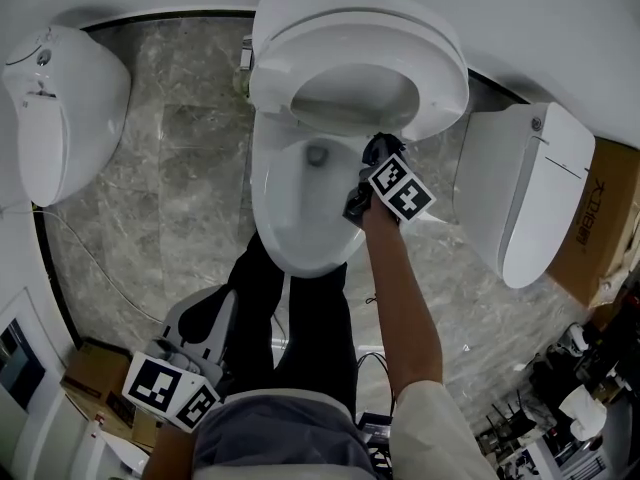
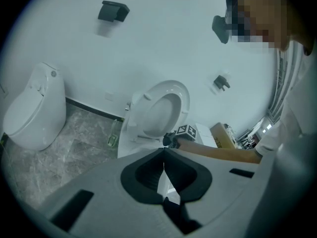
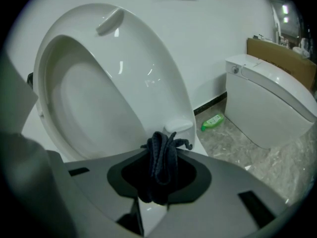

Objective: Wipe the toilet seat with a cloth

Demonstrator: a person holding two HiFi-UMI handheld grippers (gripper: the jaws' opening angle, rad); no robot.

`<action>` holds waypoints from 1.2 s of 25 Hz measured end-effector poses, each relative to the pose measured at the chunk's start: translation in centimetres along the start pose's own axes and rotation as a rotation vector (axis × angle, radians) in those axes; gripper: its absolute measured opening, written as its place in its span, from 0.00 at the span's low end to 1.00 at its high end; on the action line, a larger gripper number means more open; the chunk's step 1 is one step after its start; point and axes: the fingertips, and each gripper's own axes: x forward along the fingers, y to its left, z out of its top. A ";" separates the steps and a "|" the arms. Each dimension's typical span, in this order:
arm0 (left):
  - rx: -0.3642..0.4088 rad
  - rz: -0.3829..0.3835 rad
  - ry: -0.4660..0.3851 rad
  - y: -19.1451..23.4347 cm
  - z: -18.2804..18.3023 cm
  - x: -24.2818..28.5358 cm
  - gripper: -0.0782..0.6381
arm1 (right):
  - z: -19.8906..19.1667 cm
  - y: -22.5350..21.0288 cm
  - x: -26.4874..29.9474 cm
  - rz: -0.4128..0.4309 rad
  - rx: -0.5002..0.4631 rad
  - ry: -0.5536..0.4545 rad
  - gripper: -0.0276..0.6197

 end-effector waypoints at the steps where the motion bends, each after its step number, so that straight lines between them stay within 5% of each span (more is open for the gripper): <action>1: -0.001 0.000 -0.004 0.0 0.1 0.0 0.12 | 0.4 0.1 -0.4 0.002 -0.004 -0.002 0.18; 15: -0.005 -0.013 -0.063 -0.9 1.5 -1.5 0.12 | 4.0 1.5 -4.4 0.022 -0.051 -0.021 0.18; 30: 0.010 -0.028 -0.135 -2.3 3.2 -4.5 0.12 | 9.4 5.0 -9.2 0.042 -0.211 -0.088 0.18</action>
